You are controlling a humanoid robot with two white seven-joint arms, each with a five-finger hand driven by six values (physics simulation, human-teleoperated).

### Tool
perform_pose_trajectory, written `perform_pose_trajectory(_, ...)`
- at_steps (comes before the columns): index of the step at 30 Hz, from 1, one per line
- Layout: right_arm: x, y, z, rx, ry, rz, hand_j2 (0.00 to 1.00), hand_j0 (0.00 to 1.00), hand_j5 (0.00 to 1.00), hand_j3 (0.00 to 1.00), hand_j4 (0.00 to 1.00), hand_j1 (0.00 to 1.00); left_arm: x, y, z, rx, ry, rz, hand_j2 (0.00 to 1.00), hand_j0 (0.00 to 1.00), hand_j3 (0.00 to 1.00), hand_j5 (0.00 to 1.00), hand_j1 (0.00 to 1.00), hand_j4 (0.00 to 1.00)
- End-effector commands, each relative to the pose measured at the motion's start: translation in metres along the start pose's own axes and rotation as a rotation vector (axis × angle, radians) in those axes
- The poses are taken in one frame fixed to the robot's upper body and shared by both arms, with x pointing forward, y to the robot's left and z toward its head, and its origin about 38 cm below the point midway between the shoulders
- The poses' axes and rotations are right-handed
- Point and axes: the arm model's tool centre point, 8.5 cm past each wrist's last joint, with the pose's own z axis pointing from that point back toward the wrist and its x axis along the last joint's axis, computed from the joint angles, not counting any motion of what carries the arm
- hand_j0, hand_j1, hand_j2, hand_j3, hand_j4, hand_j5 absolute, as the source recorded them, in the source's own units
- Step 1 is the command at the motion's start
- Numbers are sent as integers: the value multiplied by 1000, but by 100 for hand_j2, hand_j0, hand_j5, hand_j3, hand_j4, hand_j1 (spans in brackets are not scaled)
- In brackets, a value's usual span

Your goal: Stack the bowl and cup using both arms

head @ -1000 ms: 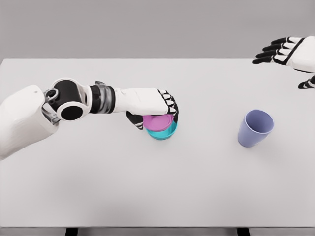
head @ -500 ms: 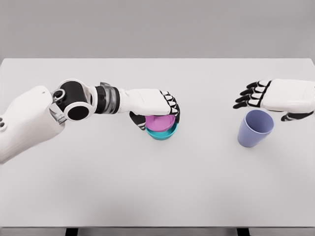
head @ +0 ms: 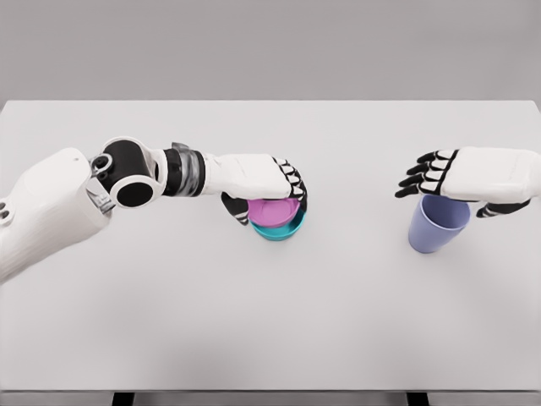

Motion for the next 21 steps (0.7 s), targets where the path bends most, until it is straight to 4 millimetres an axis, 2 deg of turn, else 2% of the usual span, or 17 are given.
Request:
perform_pose_trajectory(1, 0, 3, -1, 9, -1, -6, 100, 100, 100, 100, 100, 100, 0, 1, 0, 2, 0, 2, 95, 95, 95, 95, 95, 95)
perform_pose_trajectory(5, 2, 7, -3, 21, -8, -10, 100, 100, 100, 100, 100, 100, -1, 0, 1, 0, 1, 3, 99, 99, 99, 99, 99, 99)
perform_pose_trajectory(14, 3, 14, -7, 47, -10, -9, 100, 100, 100, 100, 100, 100, 3, 5, 4, 12, -16, -1, 100, 100, 100, 100, 100, 100)
perform_pose_trajectory(19, 0, 16, -9, 44, -8, -18, 100, 100, 100, 100, 100, 100, 8, 12, 54, 50, -118, -39, 100, 100, 100, 100, 100, 100)
perform_pose_trajectory(21, 1, 17, -10, 48, -9, -20, 100, 100, 100, 100, 100, 100, 9, 26, 81, 118, -184, -62, 100, 100, 100, 100, 100, 100)
